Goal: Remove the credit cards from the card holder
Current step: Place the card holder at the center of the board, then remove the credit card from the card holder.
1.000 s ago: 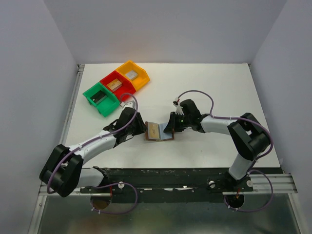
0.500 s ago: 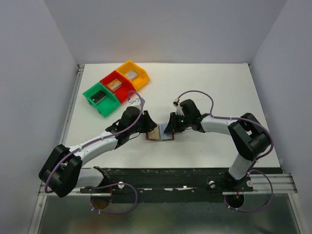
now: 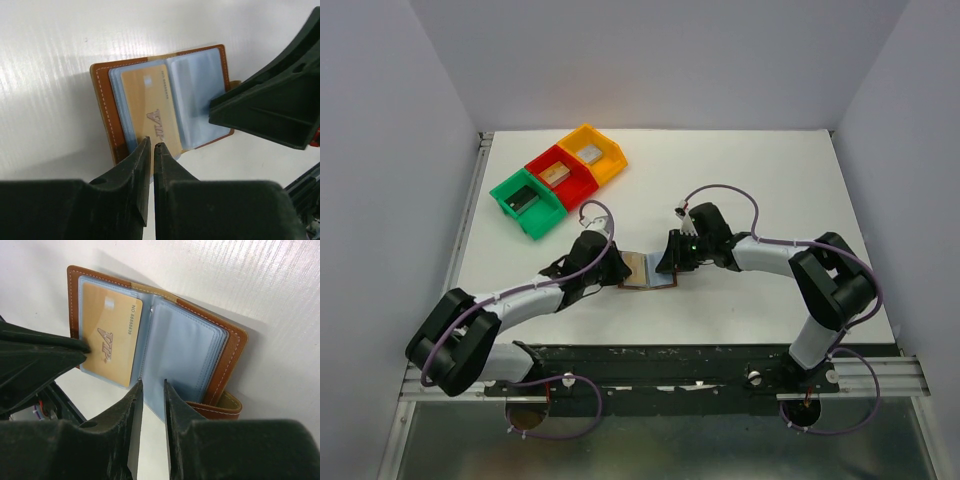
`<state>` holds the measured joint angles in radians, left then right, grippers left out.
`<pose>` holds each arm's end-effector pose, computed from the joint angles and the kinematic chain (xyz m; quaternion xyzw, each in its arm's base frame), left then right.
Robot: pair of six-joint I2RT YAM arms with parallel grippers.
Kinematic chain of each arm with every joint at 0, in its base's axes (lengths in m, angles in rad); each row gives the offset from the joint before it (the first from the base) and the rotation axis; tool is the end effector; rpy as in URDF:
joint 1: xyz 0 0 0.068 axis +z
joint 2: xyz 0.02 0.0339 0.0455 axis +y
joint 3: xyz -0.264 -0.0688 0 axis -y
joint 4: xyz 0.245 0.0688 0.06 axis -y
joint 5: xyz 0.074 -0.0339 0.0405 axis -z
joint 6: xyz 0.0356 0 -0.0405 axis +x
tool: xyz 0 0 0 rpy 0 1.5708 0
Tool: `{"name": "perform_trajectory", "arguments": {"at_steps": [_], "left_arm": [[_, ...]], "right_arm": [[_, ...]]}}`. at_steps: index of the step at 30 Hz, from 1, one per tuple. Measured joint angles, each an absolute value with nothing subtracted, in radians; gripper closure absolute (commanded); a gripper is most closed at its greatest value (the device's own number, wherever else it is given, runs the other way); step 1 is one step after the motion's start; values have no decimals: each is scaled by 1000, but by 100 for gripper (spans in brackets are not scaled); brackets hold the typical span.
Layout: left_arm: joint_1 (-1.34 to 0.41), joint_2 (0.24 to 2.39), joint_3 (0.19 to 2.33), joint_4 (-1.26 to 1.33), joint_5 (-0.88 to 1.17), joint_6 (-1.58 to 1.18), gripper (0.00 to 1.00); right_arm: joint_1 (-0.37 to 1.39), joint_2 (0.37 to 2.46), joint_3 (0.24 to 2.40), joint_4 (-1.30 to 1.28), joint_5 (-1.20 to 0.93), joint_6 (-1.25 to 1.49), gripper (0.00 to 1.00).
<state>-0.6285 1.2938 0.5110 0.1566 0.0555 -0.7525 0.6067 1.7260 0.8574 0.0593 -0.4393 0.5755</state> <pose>0.2031 -0.1501 0.1730 -0.0426 0.8893 -0.3087 0.3348 0.2692 0.2052 0.1492 -0.0951 0.9047 0.3701 0.1884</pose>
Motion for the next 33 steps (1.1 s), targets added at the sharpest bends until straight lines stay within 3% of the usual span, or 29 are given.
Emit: {"name": "perform_trajectory", "arguments": {"at_steps": [24, 33], "left_arm": [[-624, 1353, 467, 188, 34, -780, 81], [-624, 1339, 463, 189, 33, -783, 74]], "right_arm": [[637, 1692, 939, 113, -534, 630, 60], [643, 1801, 964, 111, -548, 630, 60]]}}
